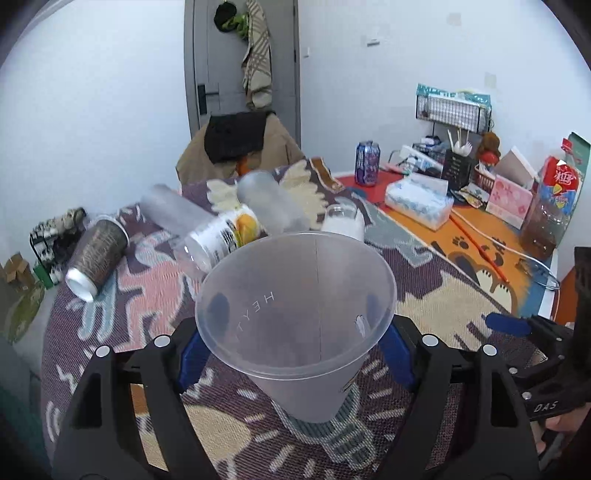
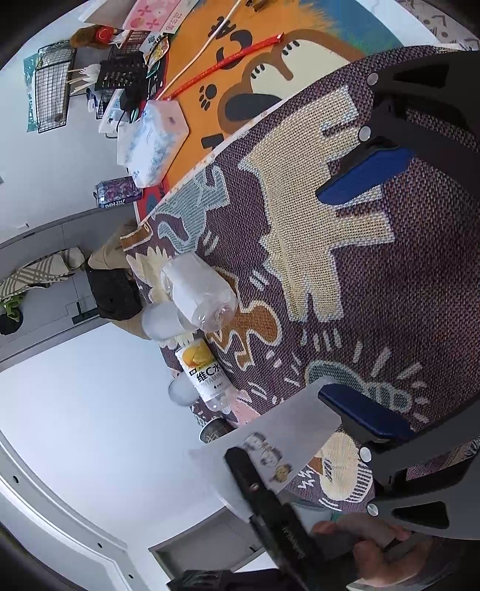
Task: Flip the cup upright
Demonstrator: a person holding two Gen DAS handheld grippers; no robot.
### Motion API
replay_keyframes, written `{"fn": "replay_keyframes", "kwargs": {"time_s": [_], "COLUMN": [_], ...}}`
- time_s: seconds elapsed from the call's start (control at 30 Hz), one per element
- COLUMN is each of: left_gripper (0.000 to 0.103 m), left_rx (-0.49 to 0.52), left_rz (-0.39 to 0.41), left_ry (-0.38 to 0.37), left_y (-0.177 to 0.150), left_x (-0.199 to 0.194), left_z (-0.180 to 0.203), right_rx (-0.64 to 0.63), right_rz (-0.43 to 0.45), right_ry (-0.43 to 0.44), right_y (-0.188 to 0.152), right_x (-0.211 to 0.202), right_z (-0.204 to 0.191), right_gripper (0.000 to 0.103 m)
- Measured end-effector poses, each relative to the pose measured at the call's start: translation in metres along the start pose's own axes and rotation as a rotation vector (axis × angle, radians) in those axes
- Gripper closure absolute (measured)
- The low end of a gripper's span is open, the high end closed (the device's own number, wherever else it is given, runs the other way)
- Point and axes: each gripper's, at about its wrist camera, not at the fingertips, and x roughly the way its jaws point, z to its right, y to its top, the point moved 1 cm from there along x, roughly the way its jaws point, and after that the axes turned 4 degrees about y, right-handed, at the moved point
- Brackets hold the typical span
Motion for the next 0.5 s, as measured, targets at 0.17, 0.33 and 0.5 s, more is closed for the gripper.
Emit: {"fn": "replay_keyframes", "kwargs": {"time_s": [0.17, 0.33, 0.5], "left_gripper": [0.005, 0.005, 0.005], "left_rx": [-0.026, -0.033, -0.052], "left_rz": [-0.011, -0.022, -0.024], "left_ry": [-0.03, -0.037, -0.032], "left_y": [-0.007, -0.01, -0.016], "left_x": [-0.004, -0.01, -0.018], "left_z": [0.0, 0.0, -0.008], "right_rx": [-0.014, -0.026, -0.041], "right_rz": [0.004, 0.017, 0.035], "right_ry": [-0.001, 0.002, 0.004], "right_y": [-0.002, -0.001, -0.001], "right_x": [-0.002, -0.008, -0.019], "right_z": [-0.003, -0.008, -0.015], "right_gripper": [0.008, 0.008, 0.008]}}
